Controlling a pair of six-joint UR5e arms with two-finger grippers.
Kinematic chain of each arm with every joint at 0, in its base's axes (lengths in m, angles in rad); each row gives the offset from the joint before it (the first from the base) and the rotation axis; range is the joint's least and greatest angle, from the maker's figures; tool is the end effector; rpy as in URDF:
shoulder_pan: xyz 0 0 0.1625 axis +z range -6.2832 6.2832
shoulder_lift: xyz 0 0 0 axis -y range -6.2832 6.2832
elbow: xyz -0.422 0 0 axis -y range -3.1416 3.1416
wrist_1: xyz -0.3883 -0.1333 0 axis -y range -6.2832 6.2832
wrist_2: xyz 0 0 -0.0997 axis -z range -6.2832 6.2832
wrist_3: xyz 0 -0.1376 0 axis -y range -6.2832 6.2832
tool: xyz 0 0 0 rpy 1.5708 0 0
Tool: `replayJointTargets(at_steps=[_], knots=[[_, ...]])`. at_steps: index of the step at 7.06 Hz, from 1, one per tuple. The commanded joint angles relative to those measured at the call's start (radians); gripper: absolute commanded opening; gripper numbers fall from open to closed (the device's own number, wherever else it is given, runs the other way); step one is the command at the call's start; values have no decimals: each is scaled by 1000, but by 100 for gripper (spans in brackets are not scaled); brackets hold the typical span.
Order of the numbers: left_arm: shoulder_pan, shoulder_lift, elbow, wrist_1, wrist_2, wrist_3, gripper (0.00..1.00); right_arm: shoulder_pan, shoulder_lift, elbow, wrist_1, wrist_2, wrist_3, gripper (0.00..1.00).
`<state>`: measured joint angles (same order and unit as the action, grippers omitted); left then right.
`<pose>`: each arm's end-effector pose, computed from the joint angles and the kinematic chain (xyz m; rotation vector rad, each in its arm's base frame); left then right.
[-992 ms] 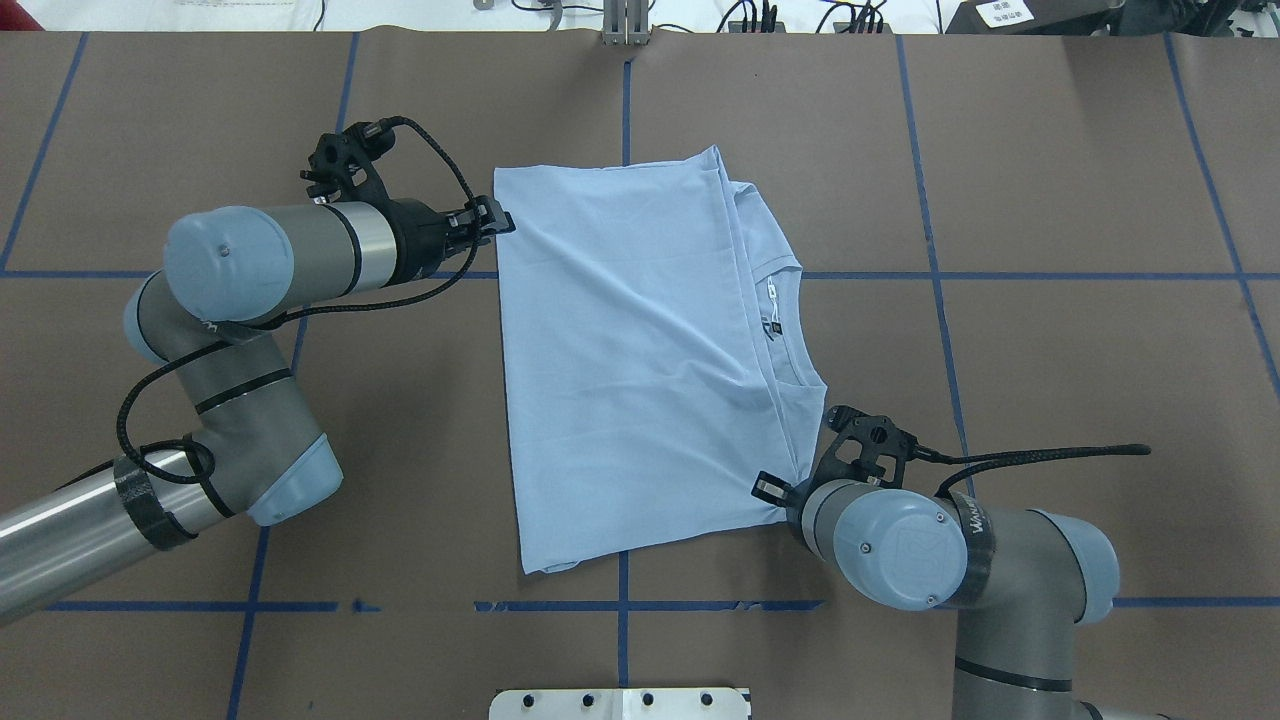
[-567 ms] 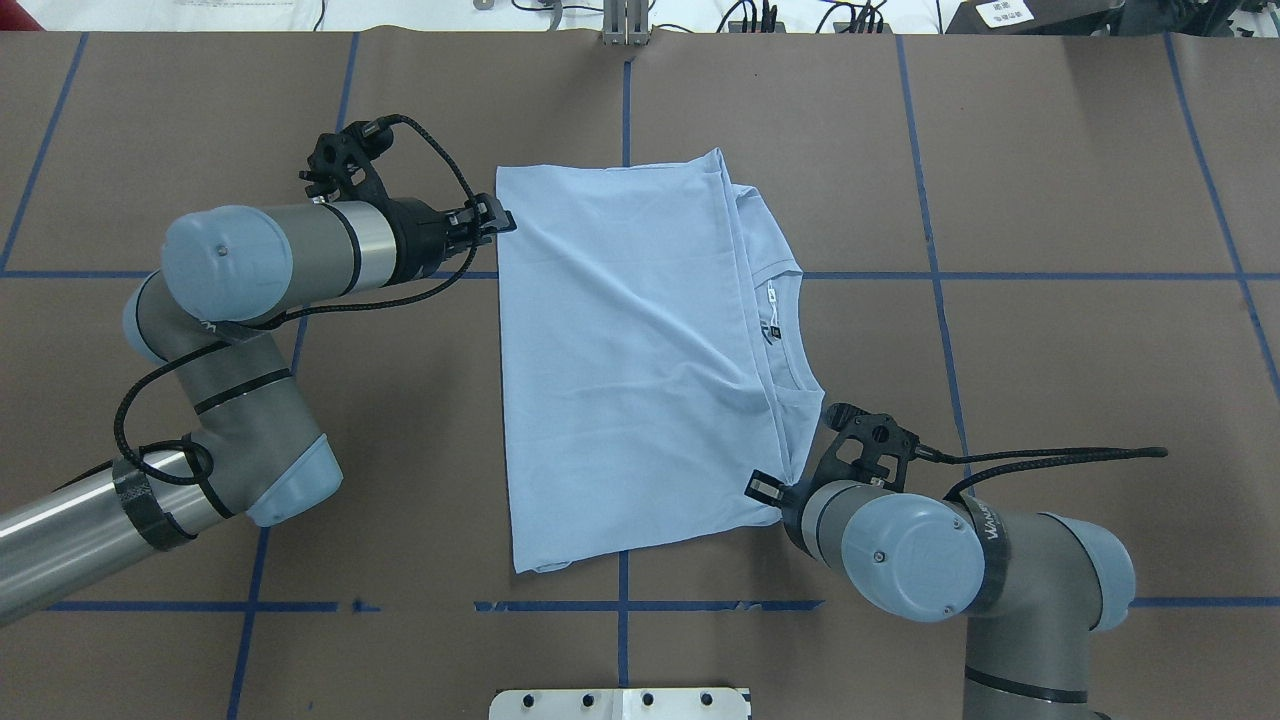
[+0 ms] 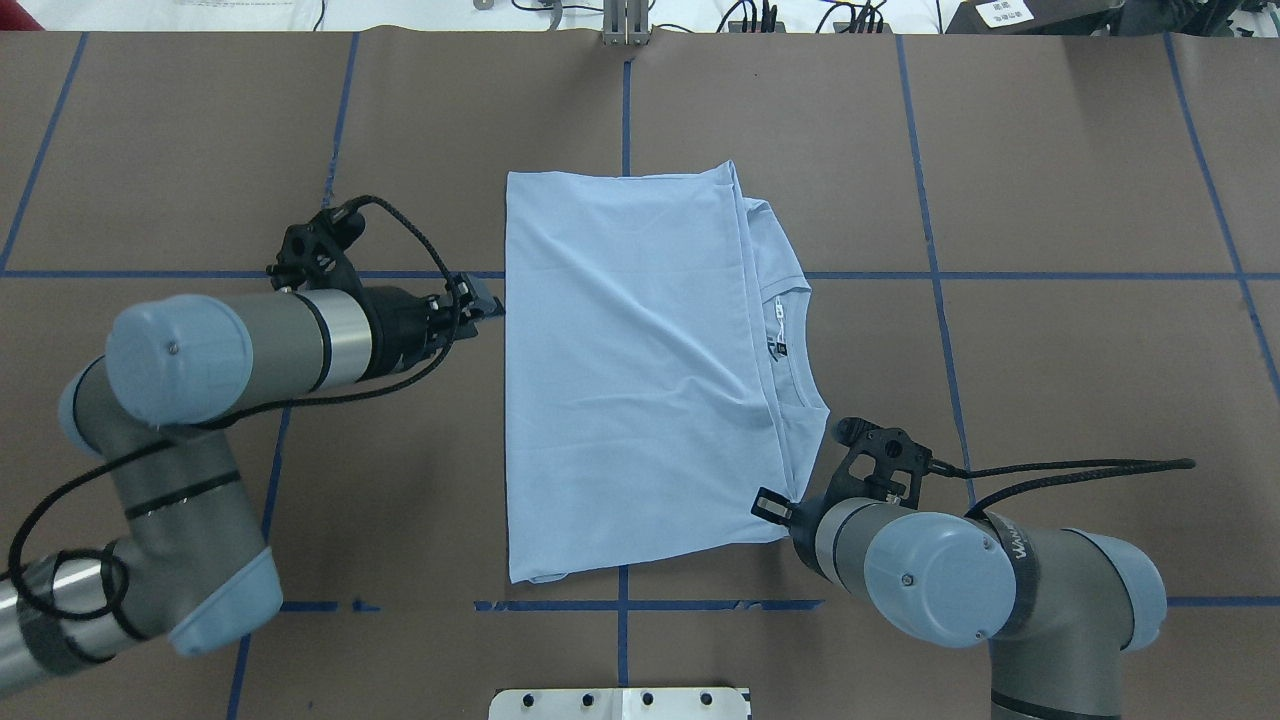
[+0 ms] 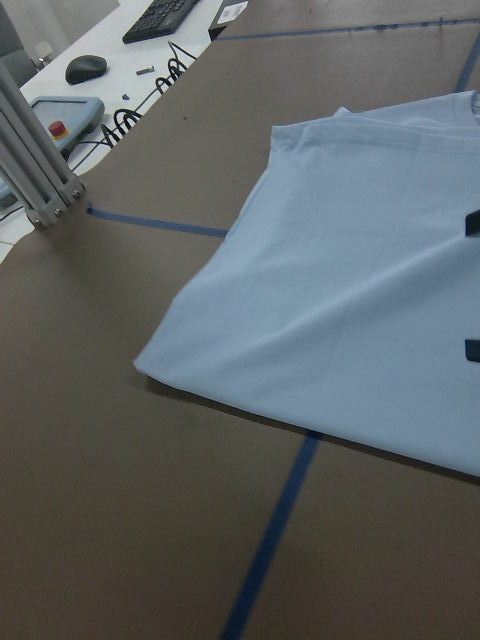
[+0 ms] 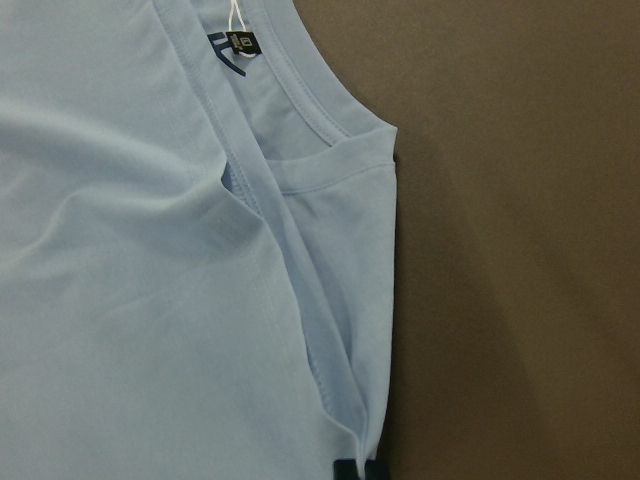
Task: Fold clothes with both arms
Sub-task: 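Move the left gripper to the shirt corner nearest the robot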
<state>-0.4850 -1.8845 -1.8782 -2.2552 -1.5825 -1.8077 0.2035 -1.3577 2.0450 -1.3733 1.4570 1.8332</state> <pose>0.4738 -0.3985 0.2778 0.1545 1.3211 -0.6071 -0.5167 -0.2587 0.3380 0.0811 -0.8960 0.4848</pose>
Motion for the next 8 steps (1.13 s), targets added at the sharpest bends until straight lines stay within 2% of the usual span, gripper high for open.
replayJointTargets(at_steps=[1,2,3,6,8], knots=[[264,83,-104,155,193,-240,49,-10,-14,18,0,5,0,0],[360,76,-99,210,252,-301,49,-12,-20,18,0,5,0,0],[400,65,-88,223,254,-323,50,-12,-23,20,0,5,0,0],[433,9,-44,226,251,-320,49,-15,-21,18,0,5,-2,0],[433,7,-30,226,251,-315,48,-15,-21,18,0,5,-2,0]])
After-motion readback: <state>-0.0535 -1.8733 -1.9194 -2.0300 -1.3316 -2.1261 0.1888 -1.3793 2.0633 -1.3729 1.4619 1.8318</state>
